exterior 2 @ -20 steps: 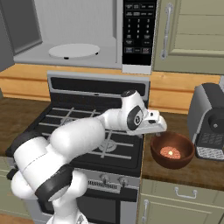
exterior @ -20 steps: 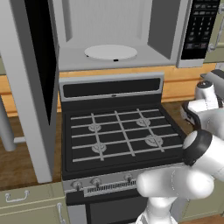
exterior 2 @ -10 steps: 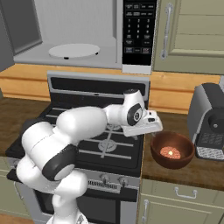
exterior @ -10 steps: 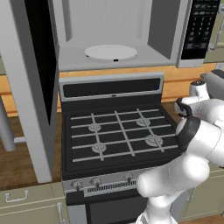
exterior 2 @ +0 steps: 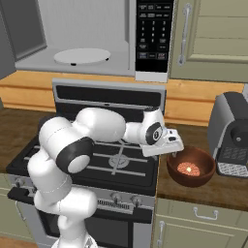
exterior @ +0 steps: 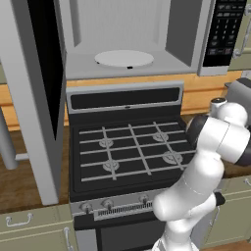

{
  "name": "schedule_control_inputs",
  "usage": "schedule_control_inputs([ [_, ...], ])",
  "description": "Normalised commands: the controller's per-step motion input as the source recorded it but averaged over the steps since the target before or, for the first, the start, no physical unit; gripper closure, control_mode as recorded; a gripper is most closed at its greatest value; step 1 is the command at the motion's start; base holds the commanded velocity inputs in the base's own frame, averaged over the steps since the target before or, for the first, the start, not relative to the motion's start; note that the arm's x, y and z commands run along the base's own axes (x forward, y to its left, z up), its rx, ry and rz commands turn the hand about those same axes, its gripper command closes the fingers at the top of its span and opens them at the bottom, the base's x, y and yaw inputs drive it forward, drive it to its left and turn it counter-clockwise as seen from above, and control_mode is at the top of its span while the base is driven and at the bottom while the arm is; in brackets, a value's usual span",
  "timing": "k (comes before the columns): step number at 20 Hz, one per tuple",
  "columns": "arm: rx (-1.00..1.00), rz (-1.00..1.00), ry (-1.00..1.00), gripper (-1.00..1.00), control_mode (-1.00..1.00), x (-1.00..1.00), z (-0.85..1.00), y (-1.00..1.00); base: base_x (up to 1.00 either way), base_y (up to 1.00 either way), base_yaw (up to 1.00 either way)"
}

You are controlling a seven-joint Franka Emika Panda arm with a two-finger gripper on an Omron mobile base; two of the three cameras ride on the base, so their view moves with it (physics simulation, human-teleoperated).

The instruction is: Open the microwave, place the bowl with waffle inside the microwave, then close the microwave door and turn it on.

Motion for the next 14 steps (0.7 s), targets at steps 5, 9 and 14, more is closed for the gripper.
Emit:
schedule_control_inputs([
  [5,0.02,0.00,-0.03,-1.00,-1.00,0.03,-0.35,-0.14,0.00,0.00,0.00],
  [9,0.04,0.00,0.00,1.00,-1.00,0.00,-0.16,-0.11,0.00,0.00,0.00],
  [14,0.03,0.00,0.00,1.00,-1.00,0.00,-0.11,-0.01,0.00,0.00,0.00],
])
